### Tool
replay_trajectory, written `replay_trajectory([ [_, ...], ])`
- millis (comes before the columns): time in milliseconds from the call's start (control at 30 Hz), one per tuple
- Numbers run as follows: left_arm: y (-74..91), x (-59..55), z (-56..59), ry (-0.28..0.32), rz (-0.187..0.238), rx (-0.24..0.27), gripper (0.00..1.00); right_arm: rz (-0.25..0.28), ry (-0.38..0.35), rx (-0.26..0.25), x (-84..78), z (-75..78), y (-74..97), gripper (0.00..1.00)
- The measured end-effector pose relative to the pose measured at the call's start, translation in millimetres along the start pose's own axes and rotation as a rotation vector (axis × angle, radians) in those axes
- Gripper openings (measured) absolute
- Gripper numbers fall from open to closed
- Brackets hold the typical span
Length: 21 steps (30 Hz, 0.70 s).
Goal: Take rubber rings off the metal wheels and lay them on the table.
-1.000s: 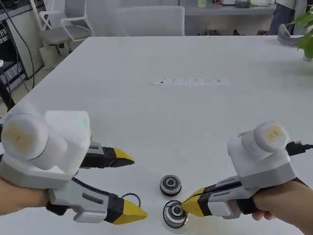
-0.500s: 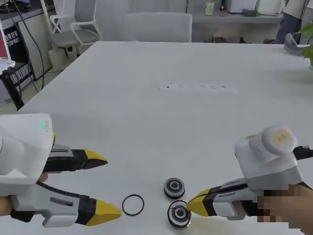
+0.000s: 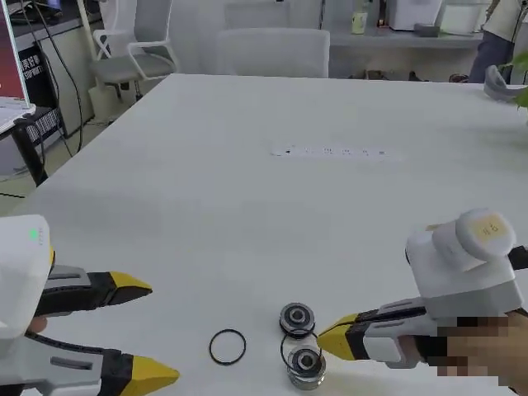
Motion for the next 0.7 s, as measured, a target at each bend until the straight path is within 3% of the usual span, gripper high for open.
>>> replay_trajectory([
  [300,0.8,-6.4,3.6,0.058,0.022,0.026,0.55,0.071,-0.037,0.017,10.2,-2.4,6.4,0.00],
  [500,0.1,-8.0,3.7,0.060,0.020,0.033,0.55,0.119,-0.053,0.038,19.5,-8.8,9.1,0.00],
  [700,-0.9,-9.5,4.3,0.068,0.021,0.031,0.55,0.135,-0.029,0.045,25.9,-18.3,7.8,0.00],
])
Point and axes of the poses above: the centre of the closed fingertips' face, and the gripper's own axes: y roughly backward along the fingers, z roughly to its right, x roughly out of its top, the point moved 6 cm from there along y, roughly backward along the fingers, and after that the axes turned 8 degrees about -y, right-handed, at the moved point
